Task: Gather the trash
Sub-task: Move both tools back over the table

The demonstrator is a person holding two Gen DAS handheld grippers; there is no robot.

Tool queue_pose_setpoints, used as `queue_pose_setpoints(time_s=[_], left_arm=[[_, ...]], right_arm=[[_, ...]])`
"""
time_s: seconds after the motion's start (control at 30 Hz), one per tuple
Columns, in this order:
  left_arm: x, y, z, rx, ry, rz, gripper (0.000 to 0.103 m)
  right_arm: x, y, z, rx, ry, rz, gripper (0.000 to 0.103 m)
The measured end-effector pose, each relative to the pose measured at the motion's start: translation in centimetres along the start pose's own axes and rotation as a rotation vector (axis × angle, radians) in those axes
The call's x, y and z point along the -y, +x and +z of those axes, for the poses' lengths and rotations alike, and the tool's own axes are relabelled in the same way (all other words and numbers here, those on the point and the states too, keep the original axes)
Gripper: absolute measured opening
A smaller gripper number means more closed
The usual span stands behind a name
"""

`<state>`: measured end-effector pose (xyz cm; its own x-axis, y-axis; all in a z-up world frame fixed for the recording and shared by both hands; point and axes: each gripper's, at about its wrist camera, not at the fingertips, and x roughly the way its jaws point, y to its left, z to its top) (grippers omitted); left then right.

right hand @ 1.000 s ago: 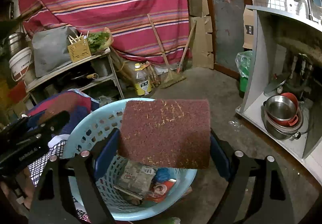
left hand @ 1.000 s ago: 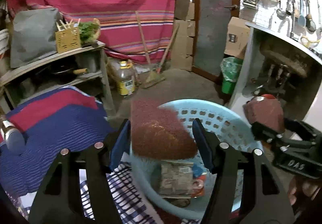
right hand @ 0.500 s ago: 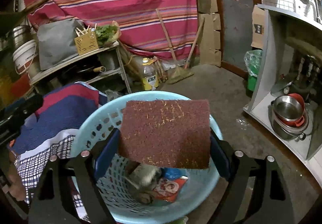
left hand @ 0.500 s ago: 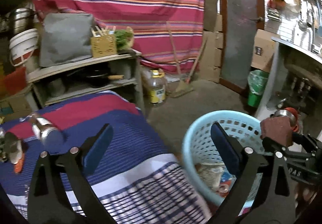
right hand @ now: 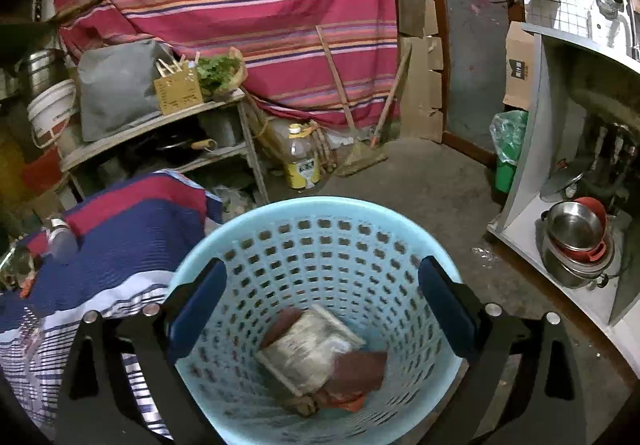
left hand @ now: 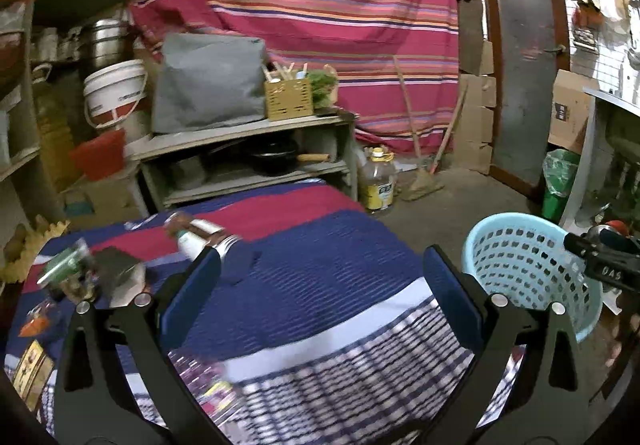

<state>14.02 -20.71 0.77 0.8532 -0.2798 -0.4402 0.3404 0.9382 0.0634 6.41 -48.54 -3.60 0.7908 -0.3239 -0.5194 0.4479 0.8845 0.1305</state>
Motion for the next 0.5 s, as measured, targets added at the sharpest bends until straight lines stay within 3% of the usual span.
queue_pose_setpoints(time_s=[0.27,0.5], left_arm=[[-6.6,-3.0,-1.4,0.009,-0.030,0.086,0.098],[-14.2,-4.1,-2.0,0.005,-0.057,0.205,0.098]], right_arm=[[-6.7,-3.5,-0.2,0.051,-0.057,0.118,0.095],[-14.2,-4.3,-0.5,0.029,-0.118,0.215,0.095]])
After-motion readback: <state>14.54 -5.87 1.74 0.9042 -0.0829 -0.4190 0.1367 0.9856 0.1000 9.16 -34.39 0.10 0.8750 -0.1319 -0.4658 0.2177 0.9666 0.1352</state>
